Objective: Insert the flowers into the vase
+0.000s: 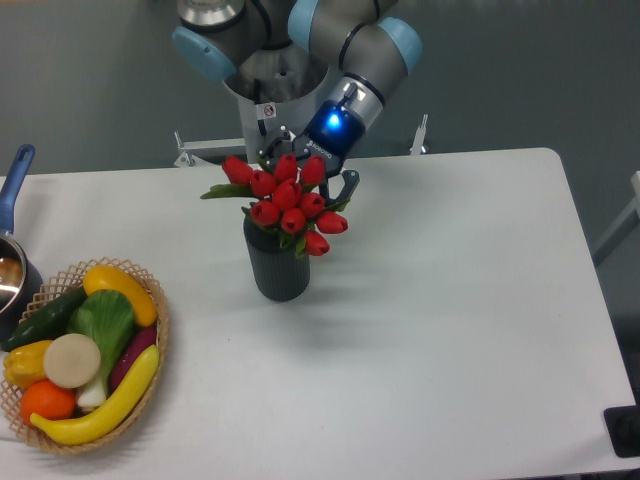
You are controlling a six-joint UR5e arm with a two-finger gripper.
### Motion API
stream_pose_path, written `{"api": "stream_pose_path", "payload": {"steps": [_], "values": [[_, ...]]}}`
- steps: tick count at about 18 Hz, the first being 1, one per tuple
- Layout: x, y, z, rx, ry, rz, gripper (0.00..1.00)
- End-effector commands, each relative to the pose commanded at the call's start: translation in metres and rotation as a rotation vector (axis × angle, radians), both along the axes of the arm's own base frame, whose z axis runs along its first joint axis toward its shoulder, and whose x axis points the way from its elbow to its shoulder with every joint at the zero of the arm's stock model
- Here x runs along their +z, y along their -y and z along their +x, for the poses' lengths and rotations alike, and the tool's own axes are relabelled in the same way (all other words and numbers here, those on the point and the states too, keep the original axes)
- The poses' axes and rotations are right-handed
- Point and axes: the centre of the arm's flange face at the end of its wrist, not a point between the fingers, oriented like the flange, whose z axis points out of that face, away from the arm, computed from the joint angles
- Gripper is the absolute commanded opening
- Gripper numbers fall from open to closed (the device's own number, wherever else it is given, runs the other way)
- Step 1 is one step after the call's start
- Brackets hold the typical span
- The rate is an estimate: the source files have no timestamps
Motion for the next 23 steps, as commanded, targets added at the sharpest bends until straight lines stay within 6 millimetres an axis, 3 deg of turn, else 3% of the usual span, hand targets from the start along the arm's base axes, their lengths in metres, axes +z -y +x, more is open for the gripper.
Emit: {"api": "stream_pose_path", "payload": {"steps": [4,9,13,14,16,20,23], "values": [[0.009,0.016,-0.005,0.048,-0.044,-0.028,1.00],[0.026,0.049,-0.030,0.139,-0.174,-0.212,1.00],[0.057,0.071,-0.073,0.204,-0.296,-0.393,1.00],[0.059,0.075,-0.079,0.213,-0.317,-0.454,1.00],[0.064,0.085,-0.110,0.226,-0.361,-0.613,1.00],[0.057,0.097,-0.156,0.233,-0.365,-0.801,1.00],[0.060,0.092,-0.188,0.202,-0.370,-0.934,1.00]]}}
